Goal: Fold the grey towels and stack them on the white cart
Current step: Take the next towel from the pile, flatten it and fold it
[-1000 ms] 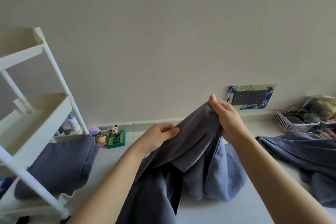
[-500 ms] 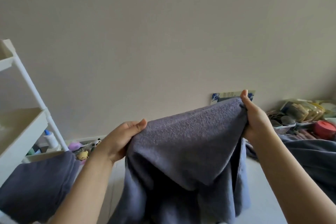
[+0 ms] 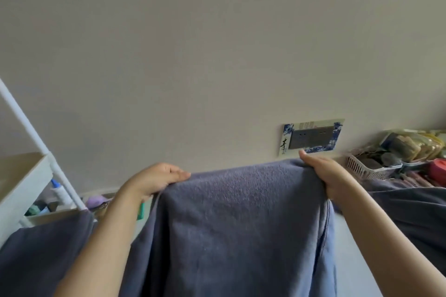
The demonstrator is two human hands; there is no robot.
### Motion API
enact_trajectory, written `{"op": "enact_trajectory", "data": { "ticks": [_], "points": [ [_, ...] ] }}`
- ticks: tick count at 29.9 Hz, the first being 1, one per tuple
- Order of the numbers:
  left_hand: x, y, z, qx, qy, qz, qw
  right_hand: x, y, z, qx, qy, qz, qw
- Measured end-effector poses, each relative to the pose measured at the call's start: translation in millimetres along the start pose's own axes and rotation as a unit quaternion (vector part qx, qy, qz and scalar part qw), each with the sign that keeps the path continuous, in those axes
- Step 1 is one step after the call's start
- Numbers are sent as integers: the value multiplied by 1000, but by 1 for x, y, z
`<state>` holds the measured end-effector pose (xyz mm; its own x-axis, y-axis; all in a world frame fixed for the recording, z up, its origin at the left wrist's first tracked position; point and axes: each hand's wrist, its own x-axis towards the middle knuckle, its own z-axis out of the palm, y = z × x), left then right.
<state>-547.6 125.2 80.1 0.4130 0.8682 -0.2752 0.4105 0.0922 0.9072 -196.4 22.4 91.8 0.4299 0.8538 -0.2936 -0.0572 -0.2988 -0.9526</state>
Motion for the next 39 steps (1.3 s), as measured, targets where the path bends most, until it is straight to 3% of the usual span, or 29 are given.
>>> {"op": "enact_trajectory", "data": {
  "ticks": [6,12,16,19,22,26,31,34,36,39],
  "points": [
    [75,-46,36,141,206,43,967,74,28,26,-194,105,-86,971],
    [97,-96,65,122,178,-8,976,120,97,62,-342,22,-105,934],
    [82,-143,81,148,146,-58,976,108,156,91,-439,-82,-124,886],
    [63,-179,87,221,150,-72,961,72,181,114,-477,-161,-150,851],
    [31,-216,90,330,169,-115,922,36,208,126,-558,-252,-137,778],
    [-6,-252,82,367,204,-186,888,39,228,119,-629,-237,-145,726],
    [-42,-274,66,350,272,-206,872,48,217,130,-687,-202,-135,685],
    [-54,-281,67,322,317,-190,872,33,209,149,-686,-175,-206,675],
    [-59,-283,63,326,316,-177,873,13,213,164,-640,-206,-246,698],
    [-55,-272,48,250,346,-169,888,-6,226,169,-650,-278,-231,668]
  ]
}}
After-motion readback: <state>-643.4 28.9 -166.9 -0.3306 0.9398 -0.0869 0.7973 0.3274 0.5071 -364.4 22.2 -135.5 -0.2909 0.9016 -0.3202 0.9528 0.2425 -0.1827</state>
